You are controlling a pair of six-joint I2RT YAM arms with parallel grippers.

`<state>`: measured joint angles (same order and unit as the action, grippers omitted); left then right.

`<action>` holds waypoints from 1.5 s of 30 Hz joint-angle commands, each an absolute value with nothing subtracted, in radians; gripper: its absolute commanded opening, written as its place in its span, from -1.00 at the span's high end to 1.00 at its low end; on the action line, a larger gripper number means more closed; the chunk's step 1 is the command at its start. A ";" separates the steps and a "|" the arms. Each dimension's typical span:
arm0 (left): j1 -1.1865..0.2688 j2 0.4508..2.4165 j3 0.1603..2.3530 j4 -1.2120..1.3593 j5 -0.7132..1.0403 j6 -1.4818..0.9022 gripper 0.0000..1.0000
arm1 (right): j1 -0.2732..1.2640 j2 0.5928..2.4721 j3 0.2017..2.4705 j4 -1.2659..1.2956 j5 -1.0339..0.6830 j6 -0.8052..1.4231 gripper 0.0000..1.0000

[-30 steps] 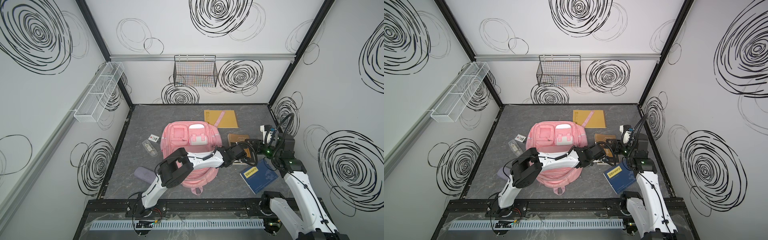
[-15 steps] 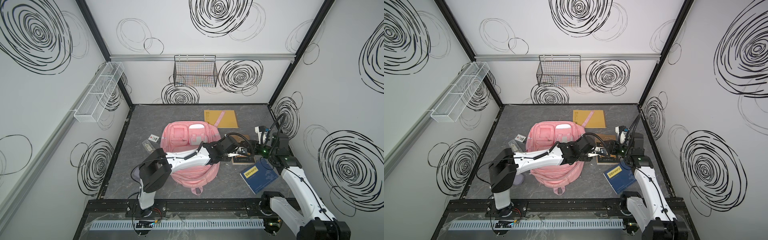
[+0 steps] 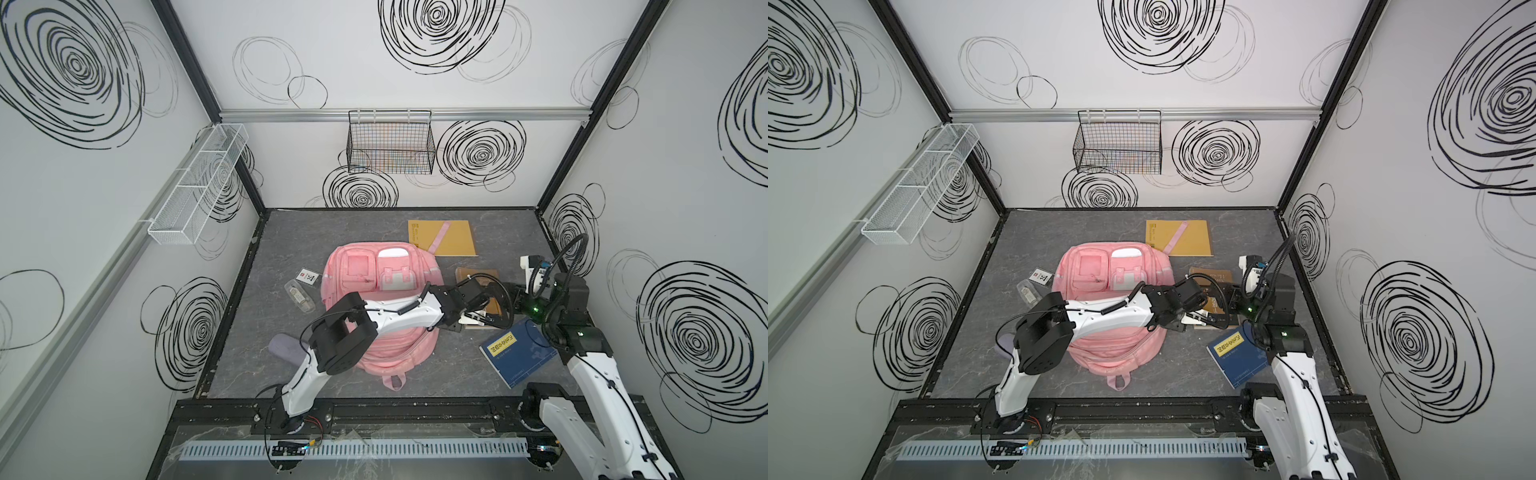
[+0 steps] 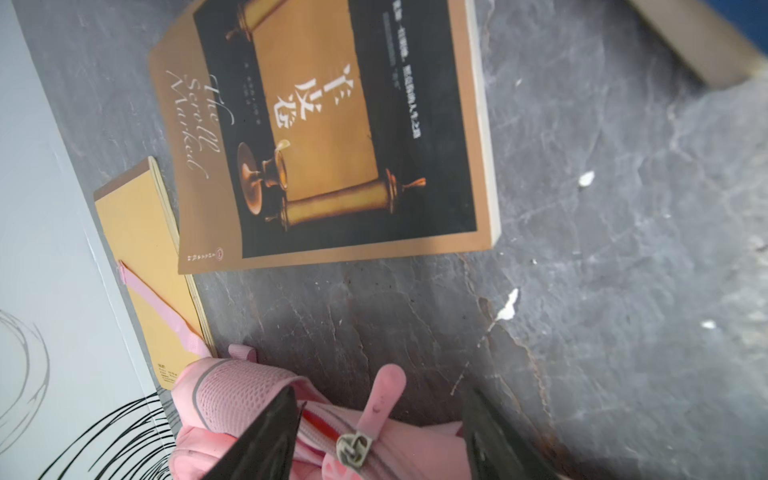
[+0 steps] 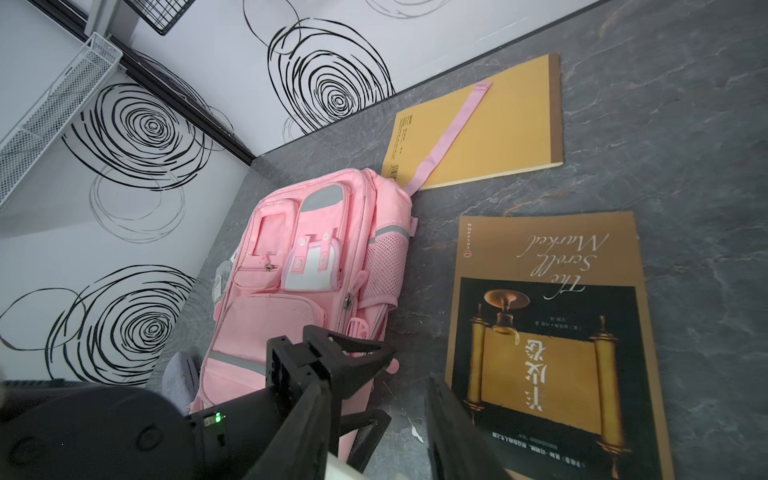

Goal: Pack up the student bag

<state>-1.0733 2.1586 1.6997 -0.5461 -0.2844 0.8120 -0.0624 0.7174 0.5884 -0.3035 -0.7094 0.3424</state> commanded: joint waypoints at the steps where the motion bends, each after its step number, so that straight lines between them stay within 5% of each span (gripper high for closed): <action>1: -1.071 2.207 1.771 -0.646 -0.338 0.860 -0.31 | -0.068 0.693 0.565 -0.312 -0.711 0.365 0.17; 11: -1.074 2.275 1.848 -0.700 -0.408 0.927 -0.27 | -0.067 0.673 0.572 -0.324 -0.727 0.359 0.17; 45: -1.052 2.330 1.930 -0.781 -0.375 0.926 0.47 | -0.057 0.652 0.592 -0.339 -0.762 0.351 0.18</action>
